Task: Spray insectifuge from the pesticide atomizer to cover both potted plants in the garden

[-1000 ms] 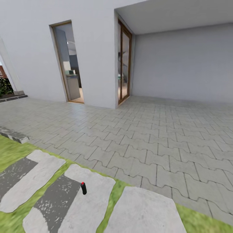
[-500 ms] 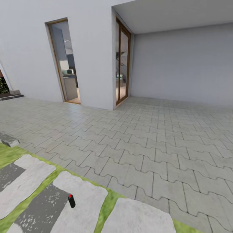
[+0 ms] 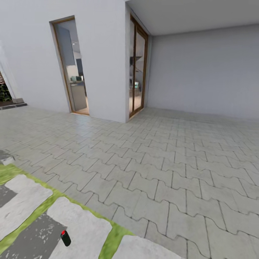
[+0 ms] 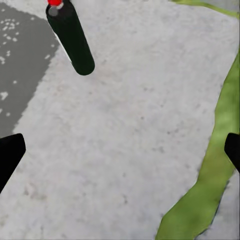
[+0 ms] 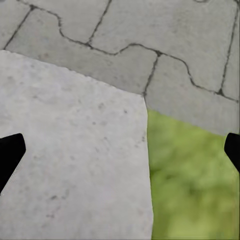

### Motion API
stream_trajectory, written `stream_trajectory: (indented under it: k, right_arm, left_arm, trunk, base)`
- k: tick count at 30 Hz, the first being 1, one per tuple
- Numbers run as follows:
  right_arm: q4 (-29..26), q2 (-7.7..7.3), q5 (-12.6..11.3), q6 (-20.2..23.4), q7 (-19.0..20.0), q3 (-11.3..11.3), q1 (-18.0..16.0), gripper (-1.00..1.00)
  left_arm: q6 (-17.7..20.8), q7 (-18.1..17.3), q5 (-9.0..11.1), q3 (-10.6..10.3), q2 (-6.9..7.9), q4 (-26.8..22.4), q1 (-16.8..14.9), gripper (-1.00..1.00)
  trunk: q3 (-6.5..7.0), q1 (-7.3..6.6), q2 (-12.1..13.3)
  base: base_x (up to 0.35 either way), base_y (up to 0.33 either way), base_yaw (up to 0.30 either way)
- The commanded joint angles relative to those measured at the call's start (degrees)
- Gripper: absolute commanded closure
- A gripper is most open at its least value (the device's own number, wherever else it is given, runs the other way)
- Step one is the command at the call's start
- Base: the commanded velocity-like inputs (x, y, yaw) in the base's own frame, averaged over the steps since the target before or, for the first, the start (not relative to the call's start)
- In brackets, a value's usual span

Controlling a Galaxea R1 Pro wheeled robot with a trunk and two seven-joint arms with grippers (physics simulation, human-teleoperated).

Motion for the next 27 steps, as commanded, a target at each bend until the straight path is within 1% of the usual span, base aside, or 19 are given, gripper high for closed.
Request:
stream_trajectory:
  k: [1, 27]
  right_arm:
    - [0.0, 0.01, 0.0, -0.2, 0.0, 0.0, 0.0, -1.0]
    - [0.0, 0.01, 0.0, -0.2, 0.0, 0.0, 0.0, -1.0]
  left_arm:
    - [-0.2, 0.0, 0.0, 0.2, -0.02, 0.1, 0.0, -1.0]
    - [-0.2, 0.0, 0.1, 0.2, -0.02, 0.1, -0.1, -1.0]
  trunk:
    - [-0.05, 0.02, 0.0]
    - [-0.05, 0.02, 0.0]
  base:
    - [0.286, -0.206, 0.262]
    - [0.286, -0.207, 0.276]
